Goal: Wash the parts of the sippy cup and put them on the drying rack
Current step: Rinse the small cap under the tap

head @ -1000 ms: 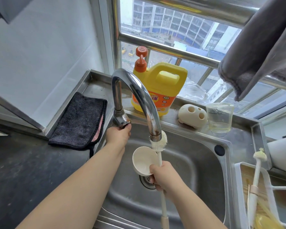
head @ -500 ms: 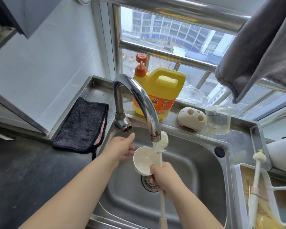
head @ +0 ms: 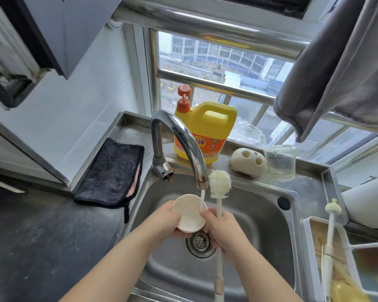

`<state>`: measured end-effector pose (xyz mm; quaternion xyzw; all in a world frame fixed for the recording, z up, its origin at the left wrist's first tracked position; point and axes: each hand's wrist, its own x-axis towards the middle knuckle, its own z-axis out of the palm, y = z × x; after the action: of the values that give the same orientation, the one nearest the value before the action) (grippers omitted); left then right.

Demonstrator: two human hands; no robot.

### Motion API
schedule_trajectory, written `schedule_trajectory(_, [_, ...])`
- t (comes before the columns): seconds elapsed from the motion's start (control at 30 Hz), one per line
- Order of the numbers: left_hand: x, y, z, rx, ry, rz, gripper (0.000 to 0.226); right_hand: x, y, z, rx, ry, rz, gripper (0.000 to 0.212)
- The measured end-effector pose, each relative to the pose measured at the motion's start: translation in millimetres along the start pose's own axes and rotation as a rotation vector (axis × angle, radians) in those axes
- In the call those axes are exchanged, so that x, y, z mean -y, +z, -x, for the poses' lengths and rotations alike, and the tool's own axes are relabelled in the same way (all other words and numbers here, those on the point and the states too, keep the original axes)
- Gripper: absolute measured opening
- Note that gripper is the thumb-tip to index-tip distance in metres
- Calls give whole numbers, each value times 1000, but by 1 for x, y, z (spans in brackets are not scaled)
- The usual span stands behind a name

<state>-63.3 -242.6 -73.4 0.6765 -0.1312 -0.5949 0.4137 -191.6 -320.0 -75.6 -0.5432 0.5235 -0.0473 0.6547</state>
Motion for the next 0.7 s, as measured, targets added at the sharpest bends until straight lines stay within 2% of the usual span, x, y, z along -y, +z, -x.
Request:
schedule_trajectory(0.1, [-6, 7, 3, -62, -12, -53, 38, 4, -3, 1, -93, 14, 23, 31])
schedule_trajectory(0.17, [-6, 12, 4, -49, 27, -15, 34, 5, -4, 2, -110, 62, 6, 30])
schedule_trajectory(0.37, [4, 15, 14, 175, 159, 228, 54, 4, -9, 10, 11, 161, -58, 24])
schedule_trajectory(0.47, [8, 17, 8, 100, 78, 340, 51, 7, -13, 16, 81, 138, -38, 26])
schedule_trajectory(0.6, [8, 19, -1, 22, -190, 579, 57, 4, -22, 18, 93, 54, 158, 31])
schedule_trajectory(0.7, [13, 19, -2, 4, -245, 635, 58, -2, -23, 22, 149, 48, 206, 30])
